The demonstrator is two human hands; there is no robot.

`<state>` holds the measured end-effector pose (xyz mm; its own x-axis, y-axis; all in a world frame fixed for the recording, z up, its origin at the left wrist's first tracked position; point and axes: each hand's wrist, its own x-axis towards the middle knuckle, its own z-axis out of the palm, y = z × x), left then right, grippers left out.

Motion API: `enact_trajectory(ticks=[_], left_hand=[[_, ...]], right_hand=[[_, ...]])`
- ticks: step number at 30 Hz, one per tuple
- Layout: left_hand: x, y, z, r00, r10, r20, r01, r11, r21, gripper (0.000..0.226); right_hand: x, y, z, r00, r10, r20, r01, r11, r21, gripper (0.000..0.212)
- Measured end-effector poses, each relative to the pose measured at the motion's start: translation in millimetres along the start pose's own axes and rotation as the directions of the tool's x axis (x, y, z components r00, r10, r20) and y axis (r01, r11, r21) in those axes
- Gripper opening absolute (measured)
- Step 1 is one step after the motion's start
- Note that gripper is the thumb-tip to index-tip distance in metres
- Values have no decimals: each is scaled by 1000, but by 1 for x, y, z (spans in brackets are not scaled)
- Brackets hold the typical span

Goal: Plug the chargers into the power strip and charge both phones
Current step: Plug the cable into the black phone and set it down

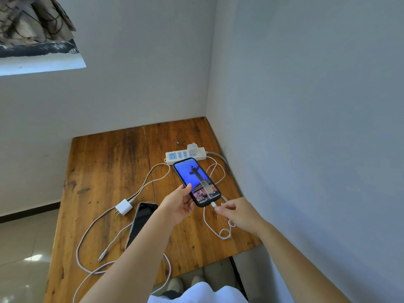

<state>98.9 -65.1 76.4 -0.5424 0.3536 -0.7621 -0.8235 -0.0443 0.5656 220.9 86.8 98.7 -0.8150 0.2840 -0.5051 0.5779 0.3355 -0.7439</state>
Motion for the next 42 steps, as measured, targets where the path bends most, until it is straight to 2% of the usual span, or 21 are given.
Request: enact_trajectory(ticks=[3,5,8,11,12,14,19,23,27,31,37,40,42], left_hand=[[10,-5,-6,998,-24,-63,25,999,25,31],[16,-12,-9,992,-37,-118,45,997,66,32],[26,-21,-10,984,-65,-166,84,990,112,32],[37,-31,-10,974,-107,-201,132,985,115,33],[41,-34,-10,970,-109,-216,138,983,123,33],[51,-37,-13,960,-105,-258,145,979,143,34],[81,-50,-21,936,-145,-321,211,960,182,31],[96,-62,-23,931,-170,-322,240,952,191,35],[108,-70,-23,929,-164,-331,242,947,210,45],[107,-73,-15,912,-156,-379,274,920,281,51],[97,-67,-14,908,-190,-374,337,862,379,41],[92,-62,-23,920,-173,-352,317,857,406,43],[88,-59,-28,937,-83,-339,246,847,471,46]], right_hand=[[1,8,0,999,2,46,10,964,-267,17],[5,12,0,1000,-11,13,15,879,-476,16],[15,13,0,996,-72,-52,5,632,-775,11],[24,16,-1,998,-64,-18,5,346,-938,10],[27,20,-2,999,-38,-12,-1,291,-957,10],[31,29,-5,1000,10,-6,-9,243,-970,12],[51,53,-2,1000,11,25,21,286,-958,18],[66,61,9,997,70,40,9,400,-917,15],[72,66,14,987,149,57,-19,466,-884,13],[73,73,19,973,186,134,12,542,-840,18],[80,70,27,954,187,233,54,660,-750,32],[84,62,33,956,163,242,61,698,-713,33],[89,55,38,958,134,253,82,719,-690,33]])
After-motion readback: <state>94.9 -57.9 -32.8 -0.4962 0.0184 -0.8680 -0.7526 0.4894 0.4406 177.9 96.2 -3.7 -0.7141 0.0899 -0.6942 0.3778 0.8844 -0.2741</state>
